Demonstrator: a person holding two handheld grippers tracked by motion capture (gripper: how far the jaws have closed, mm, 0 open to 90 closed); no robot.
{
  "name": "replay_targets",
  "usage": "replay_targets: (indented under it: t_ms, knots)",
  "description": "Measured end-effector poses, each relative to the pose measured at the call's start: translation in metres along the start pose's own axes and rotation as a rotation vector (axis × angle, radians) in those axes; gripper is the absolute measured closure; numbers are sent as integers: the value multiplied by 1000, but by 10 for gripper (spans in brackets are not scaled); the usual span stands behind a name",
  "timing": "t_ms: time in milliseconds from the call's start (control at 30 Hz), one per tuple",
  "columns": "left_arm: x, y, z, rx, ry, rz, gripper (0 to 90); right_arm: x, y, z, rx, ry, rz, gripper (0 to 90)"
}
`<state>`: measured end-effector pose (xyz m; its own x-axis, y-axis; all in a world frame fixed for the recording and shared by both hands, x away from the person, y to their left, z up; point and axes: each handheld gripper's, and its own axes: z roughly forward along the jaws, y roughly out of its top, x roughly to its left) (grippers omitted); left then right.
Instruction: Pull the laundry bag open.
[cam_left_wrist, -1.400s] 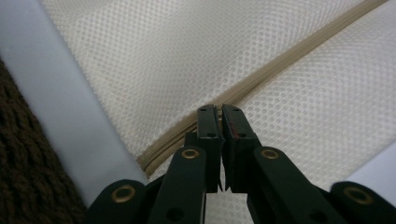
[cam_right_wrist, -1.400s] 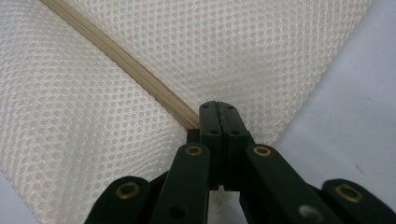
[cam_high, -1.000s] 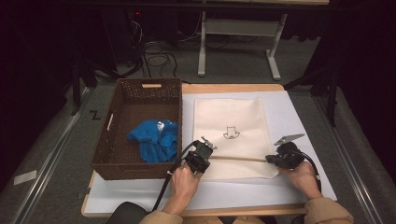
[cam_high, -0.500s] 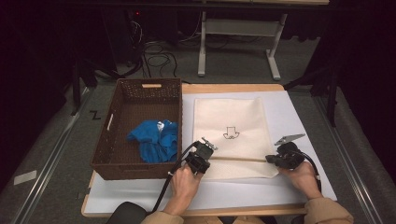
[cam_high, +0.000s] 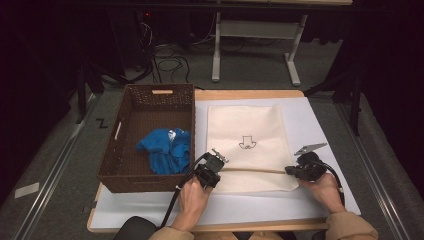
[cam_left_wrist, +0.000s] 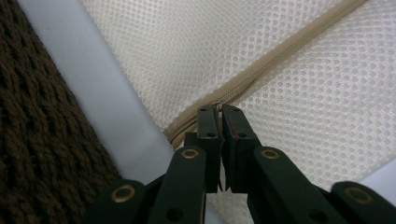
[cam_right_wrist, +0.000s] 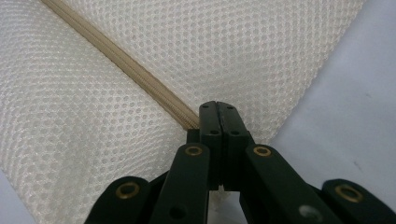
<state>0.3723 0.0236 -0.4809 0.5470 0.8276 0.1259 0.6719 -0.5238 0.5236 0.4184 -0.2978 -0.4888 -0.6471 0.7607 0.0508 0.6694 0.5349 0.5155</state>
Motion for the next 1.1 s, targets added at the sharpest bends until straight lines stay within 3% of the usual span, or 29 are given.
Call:
replay_targets:
  t_ms: [333,667,833,933,1033,1100]
  knots:
    - [-3,2,-2,-36,-51,-13,756,2,1,0,8,-13,-4,900]
    - [-10,8,0,-75,-95,11,532,0,0,0,-1,-2,-1,900]
    - [-7,13,-1,-115,-171,-21,467,2,-1,0,-8,-15,-8,900]
    - [-6,15,-1,-127,-192,-24,442,3,-1,0,-12,-20,-11,900]
    - [-6,19,1,-130,-179,-5,429,4,-2,0,-14,-26,-16,900]
    - [-8,20,2,-130,-195,10,415,5,-2,-1,-15,-35,-23,897]
